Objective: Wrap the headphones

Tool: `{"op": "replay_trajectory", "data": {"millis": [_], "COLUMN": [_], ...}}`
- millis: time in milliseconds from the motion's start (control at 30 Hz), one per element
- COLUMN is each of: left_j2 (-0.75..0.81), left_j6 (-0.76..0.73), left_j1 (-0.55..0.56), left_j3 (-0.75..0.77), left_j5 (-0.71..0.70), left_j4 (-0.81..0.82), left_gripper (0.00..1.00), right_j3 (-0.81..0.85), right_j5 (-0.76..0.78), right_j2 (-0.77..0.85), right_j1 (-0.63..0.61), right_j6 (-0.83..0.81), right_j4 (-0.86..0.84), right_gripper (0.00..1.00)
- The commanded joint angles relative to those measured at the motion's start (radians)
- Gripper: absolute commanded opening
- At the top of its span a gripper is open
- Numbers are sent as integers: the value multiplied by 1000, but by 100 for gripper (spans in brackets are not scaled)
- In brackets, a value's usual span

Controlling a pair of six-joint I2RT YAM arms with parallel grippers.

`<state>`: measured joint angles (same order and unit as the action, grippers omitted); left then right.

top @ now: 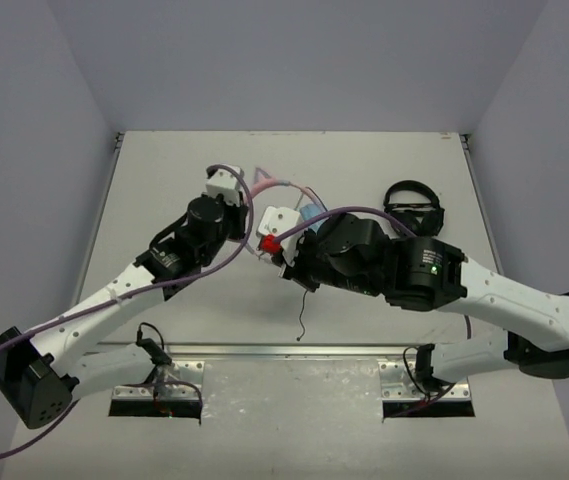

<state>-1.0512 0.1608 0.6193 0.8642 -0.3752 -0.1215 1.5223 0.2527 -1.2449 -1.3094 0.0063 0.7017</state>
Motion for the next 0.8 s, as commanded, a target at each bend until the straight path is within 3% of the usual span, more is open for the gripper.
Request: {"op": "replay_trajectory", "data": {"millis": [0,300,533,633,733,767], "left_j2": [17,85,200,201,163,133], "left_j6": [-148,-228,-216,-184,-168,-134], "left_j1": [134,165,178,178,177,175], "left_j3": [62,50,-4,9,35,42], "left_j5": [111,219,386,296,84,-61], "left_j4": [76,-104,-112,-110,-122,-127], "left_gripper": [0,0,0,0,0,0], "right_j3": [93,125,92,93,73,62], "right_j5": [126,201,229,228,157,142], "right_j2": [-30,-13,-22,-41,-7,8], "right_j1": [56,280,400,404,406,404], "right_j6": [-155,-232,-267,-241,-172,-160], "right_j4": [65,44,1,41,27,15], "right_gripper": [1,1,1,1,1,1]}}
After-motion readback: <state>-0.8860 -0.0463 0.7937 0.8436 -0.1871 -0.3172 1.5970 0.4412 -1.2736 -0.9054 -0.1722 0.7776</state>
